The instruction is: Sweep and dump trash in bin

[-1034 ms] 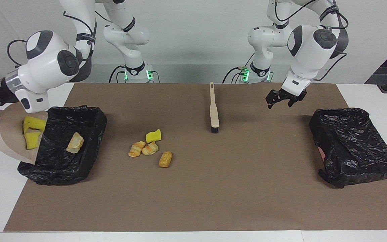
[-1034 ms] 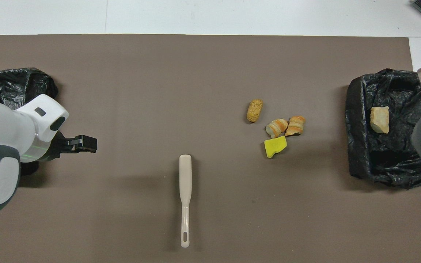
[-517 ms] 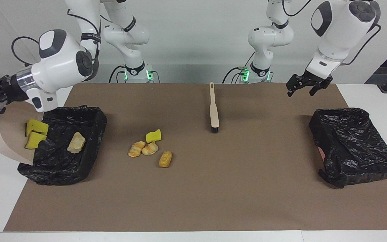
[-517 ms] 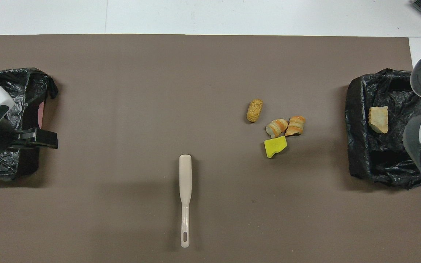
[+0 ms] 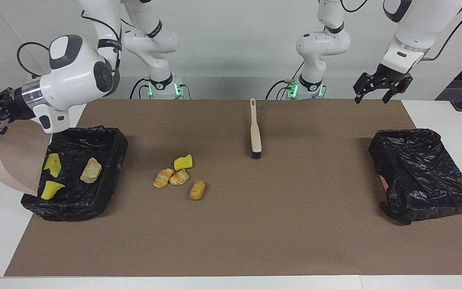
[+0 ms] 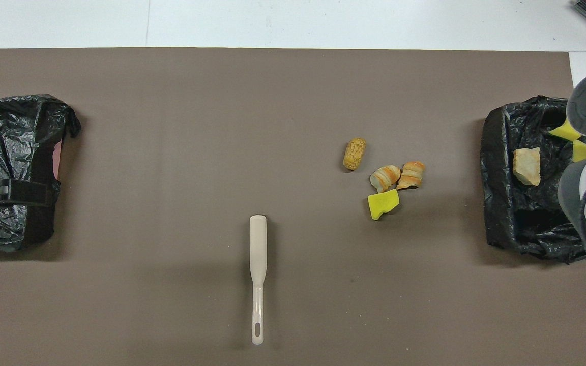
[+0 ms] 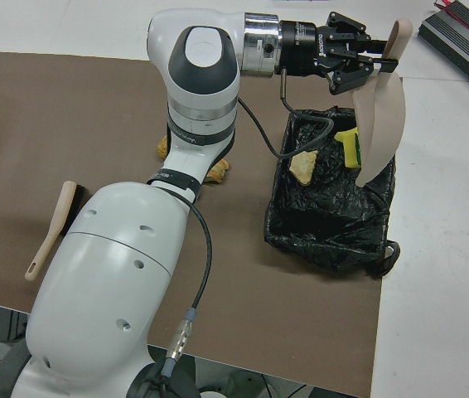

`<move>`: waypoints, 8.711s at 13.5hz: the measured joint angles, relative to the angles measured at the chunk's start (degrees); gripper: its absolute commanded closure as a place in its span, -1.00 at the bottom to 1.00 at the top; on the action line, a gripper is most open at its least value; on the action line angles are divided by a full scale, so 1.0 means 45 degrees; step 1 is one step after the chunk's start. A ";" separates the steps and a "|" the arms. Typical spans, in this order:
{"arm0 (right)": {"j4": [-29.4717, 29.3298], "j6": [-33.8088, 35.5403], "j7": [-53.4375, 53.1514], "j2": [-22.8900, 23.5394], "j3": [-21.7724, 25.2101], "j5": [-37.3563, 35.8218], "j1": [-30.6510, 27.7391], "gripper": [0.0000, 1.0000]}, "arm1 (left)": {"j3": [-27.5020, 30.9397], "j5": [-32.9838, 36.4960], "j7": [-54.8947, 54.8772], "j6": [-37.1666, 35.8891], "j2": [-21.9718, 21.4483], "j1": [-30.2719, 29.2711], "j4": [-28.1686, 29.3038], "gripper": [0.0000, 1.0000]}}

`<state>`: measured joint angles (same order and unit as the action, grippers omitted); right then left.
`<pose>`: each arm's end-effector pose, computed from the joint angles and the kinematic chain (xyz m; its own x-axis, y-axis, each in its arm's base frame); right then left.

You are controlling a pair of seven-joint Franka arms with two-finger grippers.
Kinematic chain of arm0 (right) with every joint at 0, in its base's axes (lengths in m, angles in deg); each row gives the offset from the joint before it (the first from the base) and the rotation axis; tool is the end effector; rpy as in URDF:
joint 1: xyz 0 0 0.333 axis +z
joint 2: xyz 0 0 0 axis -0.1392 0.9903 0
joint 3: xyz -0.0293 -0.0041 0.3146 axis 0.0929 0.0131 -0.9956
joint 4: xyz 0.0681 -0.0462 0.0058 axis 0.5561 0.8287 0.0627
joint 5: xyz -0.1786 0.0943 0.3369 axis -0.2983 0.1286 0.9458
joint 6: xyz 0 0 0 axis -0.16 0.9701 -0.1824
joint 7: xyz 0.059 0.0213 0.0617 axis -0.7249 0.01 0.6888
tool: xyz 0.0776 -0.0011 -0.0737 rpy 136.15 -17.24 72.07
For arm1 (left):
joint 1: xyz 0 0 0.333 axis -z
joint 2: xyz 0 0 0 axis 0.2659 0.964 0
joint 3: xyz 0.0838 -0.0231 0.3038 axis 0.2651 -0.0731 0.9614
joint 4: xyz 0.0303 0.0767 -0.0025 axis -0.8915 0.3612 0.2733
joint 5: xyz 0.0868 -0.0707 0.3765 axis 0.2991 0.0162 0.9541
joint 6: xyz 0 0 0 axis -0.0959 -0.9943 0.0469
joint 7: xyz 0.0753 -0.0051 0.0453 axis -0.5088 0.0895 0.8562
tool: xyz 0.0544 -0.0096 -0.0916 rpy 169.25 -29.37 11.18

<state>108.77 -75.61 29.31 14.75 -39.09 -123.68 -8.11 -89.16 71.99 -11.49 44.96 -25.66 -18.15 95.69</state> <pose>0.6269 -0.1092 0.5806 -0.0585 0.2360 -0.9700 0.9851 0.1708 -0.0179 0.5045 -0.0340 0.6262 0.9995 -0.0170 0.0280 -0.0180 -0.9992 0.0351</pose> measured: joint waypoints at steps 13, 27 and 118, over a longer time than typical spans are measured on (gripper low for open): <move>-0.0466 0.1248 -0.0834 -0.0300 -0.0647 0.7623 0.0179 1.00 | -0.0163 0.0305 0.0405 -0.0530 0.0659 0.0004 -0.0875 -1.00; 0.0377 0.0867 -1.0120 0.0477 -0.0828 1.4614 0.1950 1.00 | -0.0127 0.0076 0.0433 -0.0968 0.0627 0.0001 -0.1409 -1.00; 0.7081 -0.1320 -1.9494 -0.2625 -0.1310 1.5995 0.1030 1.00 | -0.0161 0.0158 0.4940 0.6889 0.9485 0.7595 -0.3823 1.00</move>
<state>140.64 -81.55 -58.42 2.93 -44.99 -51.70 -3.48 -89.88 72.70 10.74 75.96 17.02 16.03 78.49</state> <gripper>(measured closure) 0.740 0.656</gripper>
